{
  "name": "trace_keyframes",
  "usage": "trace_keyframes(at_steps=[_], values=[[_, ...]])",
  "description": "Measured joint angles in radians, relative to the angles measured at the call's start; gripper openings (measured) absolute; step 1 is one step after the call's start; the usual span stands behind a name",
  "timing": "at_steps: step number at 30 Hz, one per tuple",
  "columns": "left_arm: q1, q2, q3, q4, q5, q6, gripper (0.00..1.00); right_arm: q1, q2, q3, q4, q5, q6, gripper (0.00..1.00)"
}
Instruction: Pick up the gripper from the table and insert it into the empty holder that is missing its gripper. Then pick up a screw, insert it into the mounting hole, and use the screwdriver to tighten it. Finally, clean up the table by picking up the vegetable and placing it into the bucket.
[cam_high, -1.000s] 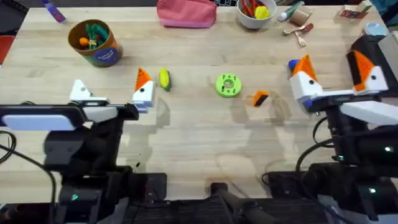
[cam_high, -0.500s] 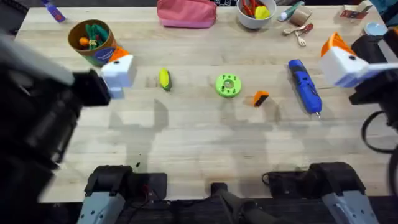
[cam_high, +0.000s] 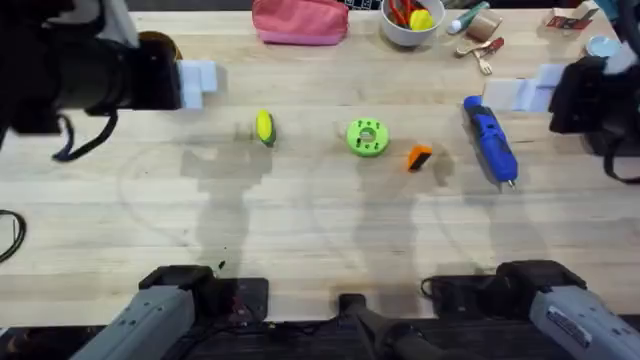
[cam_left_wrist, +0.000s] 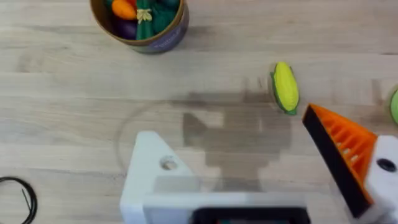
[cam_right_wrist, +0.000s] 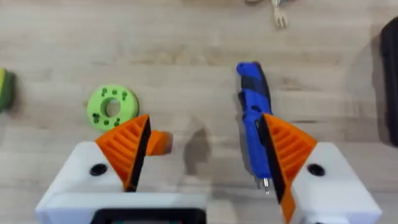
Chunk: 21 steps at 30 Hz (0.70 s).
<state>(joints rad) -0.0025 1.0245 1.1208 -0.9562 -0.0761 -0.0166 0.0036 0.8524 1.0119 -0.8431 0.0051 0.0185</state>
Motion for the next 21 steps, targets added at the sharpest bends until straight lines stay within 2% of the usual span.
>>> trace_keyframes(at_steps=[5, 12, 15, 21], values=[[0.000, 0.106, 0.009, -0.001, 0.000, 0.000, 0.985, 0.000, 0.079, 0.048, -0.037, 0.000, 0.000, 0.993], [-0.003, 0.191, 0.011, 0.016, 0.017, 0.000, 0.985, 0.000, 0.086, 0.050, -0.041, 0.000, 0.000, 0.994], [-0.031, 0.239, 0.041, -0.025, 0.027, -0.021, 0.985, 0.000, 0.085, 0.050, -0.041, 0.000, 0.000, 0.994], [-0.127, 0.406, 0.138, -0.078, 0.032, -0.131, 0.985, 0.000, 0.085, 0.050, -0.041, 0.000, 0.000, 0.993]])
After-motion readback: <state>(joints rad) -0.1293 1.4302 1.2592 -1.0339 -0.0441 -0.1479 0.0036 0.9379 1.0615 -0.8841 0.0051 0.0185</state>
